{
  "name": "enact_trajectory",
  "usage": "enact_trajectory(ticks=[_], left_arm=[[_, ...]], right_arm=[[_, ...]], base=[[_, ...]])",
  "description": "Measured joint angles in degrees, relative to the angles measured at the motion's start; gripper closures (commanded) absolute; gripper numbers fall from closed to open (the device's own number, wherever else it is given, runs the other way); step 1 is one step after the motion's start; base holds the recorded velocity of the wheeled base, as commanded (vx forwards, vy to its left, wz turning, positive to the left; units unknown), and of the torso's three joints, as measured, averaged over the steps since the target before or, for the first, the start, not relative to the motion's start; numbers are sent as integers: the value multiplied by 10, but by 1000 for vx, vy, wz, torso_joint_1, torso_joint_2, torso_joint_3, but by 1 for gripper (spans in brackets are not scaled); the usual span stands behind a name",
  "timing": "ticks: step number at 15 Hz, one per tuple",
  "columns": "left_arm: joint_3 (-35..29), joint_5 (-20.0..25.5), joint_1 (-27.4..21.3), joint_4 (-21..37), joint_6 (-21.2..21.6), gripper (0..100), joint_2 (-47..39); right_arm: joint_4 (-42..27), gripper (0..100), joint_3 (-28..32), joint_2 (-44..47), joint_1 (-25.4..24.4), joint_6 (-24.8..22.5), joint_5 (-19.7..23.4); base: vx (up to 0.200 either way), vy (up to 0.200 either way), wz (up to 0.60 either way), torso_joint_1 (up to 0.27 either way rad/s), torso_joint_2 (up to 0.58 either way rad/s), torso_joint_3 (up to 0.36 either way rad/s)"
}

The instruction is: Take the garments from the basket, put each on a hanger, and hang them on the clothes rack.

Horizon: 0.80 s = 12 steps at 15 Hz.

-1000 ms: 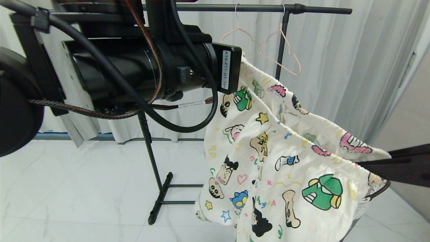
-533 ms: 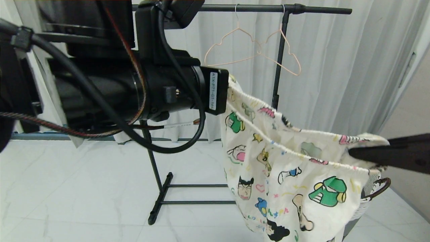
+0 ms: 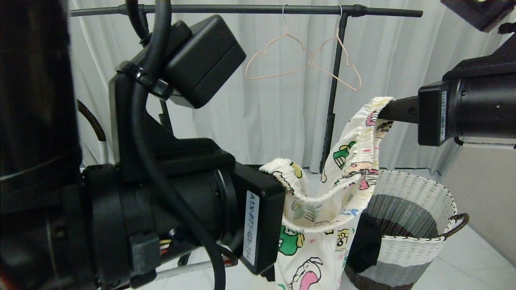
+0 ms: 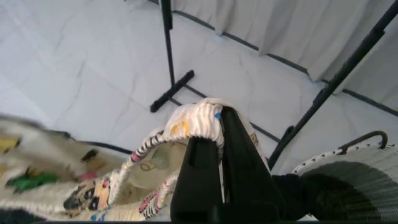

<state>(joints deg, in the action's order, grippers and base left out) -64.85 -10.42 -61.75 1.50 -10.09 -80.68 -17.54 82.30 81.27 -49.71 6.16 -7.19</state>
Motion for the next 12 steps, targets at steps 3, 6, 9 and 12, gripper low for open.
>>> enact_trajectory(ticks=[3,6,9,12], left_arm=[[5,-3,15,-2,25,100,2],[-22,-25,98,-56,89,100,-19],[-49,-30,127,-70,99,100,-41],[-51,-31,130,-70,99,100,-48]], right_arm=[[-35,100,-1,-9,1,1,-1],[-109,100,-12,-50,1,-1,-1],[-122,100,-33,-83,0,-3,-1],[-122,100,-38,-94,0,-3,-2]], base=[[0,0,0,0,0,0],[0,0,0,0,0,0],[0,0,0,0,0,0],[0,0,0,0,0,0]])
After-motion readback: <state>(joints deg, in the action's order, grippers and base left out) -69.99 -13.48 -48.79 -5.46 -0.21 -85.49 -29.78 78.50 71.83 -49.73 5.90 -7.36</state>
